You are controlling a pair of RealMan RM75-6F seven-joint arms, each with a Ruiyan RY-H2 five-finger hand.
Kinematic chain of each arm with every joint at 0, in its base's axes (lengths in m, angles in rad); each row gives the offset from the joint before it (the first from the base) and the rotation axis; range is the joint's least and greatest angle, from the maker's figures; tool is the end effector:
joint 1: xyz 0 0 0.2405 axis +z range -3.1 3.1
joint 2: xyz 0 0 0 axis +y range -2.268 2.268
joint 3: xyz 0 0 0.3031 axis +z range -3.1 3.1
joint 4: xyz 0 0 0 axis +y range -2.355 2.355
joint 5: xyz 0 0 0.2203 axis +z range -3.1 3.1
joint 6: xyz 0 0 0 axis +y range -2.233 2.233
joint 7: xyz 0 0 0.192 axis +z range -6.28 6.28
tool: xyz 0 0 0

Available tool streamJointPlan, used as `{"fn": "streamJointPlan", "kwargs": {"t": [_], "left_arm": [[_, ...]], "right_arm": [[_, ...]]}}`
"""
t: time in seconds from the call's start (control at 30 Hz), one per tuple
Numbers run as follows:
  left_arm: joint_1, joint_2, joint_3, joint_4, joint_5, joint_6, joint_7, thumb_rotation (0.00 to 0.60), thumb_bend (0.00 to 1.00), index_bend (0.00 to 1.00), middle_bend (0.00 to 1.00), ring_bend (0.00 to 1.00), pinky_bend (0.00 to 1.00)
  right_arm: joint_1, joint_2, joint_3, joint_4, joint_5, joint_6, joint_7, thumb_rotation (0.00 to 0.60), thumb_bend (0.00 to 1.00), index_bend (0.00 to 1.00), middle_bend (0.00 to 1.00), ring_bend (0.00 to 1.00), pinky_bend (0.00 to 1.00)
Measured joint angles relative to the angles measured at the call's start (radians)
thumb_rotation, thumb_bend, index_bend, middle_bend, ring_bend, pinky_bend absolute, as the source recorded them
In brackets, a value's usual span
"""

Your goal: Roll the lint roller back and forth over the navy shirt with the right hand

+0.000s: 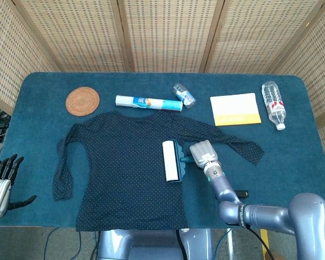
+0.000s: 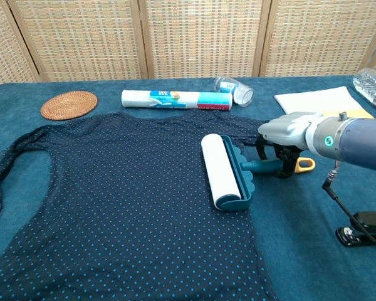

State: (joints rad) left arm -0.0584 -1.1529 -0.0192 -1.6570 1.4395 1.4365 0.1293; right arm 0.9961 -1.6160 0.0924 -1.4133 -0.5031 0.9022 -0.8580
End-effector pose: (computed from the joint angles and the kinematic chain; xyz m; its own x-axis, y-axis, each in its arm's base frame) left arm -0.3673 0.2151 0.1424 0.4324 0.1044 0.8956 0.8960 0.0613 -0.4397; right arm -0.1717 -0.4515 -0.0876 0.7127 -0.3858 0.5858 -0.6993 -0.3257 0.6363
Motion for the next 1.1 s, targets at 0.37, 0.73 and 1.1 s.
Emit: {"fn": "streamJointPlan", "kwargs": {"t": [0.37, 0.73, 1.1], "left_arm": [[-0.004, 0.0, 0.001, 0.001, -0.003, -0.007, -0.002, 0.6, 0.0, 0.0, 0.0, 0.0, 0.0], [-0.006, 0.005, 0.002, 0.002, -0.004, -0.012, -0.019, 0.6, 0.0, 0.0, 0.0, 0.0, 0.0], [-0.018, -0.001, 0.004, 0.009, -0.012, -0.035, -0.017, 0.6, 0.0, 0.0, 0.0, 0.0, 0.0]], "right_arm": [[0.008, 0.019, 0.001, 0.0, -0.04, 0.001, 0.022, 0.6, 0.79, 0.71, 1.0, 1.0, 1.0], [0.08, 0.05, 0.015, -0.018, -0.076, 0.067, -0.11, 0.6, 0.79, 0.72, 1.0, 1.0, 1.0], [0.189, 0.035, -0.011, 0.061, -0.023, 0.083, -0.366, 0.6, 0.78, 0.72, 1.0, 1.0, 1.0]]}}
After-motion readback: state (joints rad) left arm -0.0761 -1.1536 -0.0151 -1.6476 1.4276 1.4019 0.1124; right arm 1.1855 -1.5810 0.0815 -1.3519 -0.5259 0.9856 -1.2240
